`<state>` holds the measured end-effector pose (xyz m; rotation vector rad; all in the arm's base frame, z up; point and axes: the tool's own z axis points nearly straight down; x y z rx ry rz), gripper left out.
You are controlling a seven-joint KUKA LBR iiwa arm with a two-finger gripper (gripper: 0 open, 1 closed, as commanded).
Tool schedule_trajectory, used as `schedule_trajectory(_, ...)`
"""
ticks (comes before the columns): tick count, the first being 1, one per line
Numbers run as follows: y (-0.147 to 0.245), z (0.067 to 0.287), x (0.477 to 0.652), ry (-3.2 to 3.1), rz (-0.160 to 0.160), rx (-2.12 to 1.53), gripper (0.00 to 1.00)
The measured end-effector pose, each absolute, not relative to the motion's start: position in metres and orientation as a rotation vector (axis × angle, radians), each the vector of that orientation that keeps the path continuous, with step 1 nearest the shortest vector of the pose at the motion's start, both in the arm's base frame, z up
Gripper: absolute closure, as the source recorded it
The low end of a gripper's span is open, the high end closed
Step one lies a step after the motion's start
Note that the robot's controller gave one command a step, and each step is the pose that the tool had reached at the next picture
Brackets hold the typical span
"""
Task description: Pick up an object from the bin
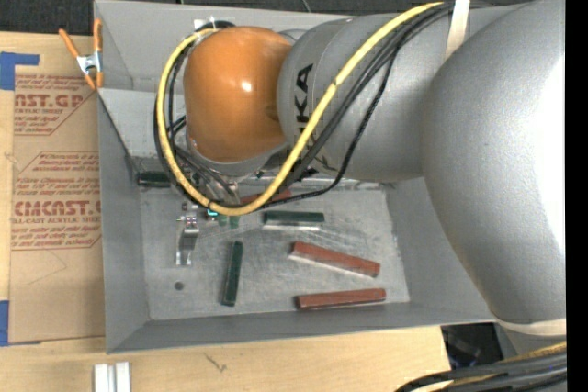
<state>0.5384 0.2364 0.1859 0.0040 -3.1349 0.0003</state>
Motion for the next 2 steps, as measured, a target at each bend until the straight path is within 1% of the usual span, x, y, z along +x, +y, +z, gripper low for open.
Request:
schedule_trajectory(1,0.235,0.191,0.541,-3.142,-0.002,0.001,0.0)
schedule_trajectory(2,0.219,0.154,0.527,-3.14,-0.006,0.251,0.0)
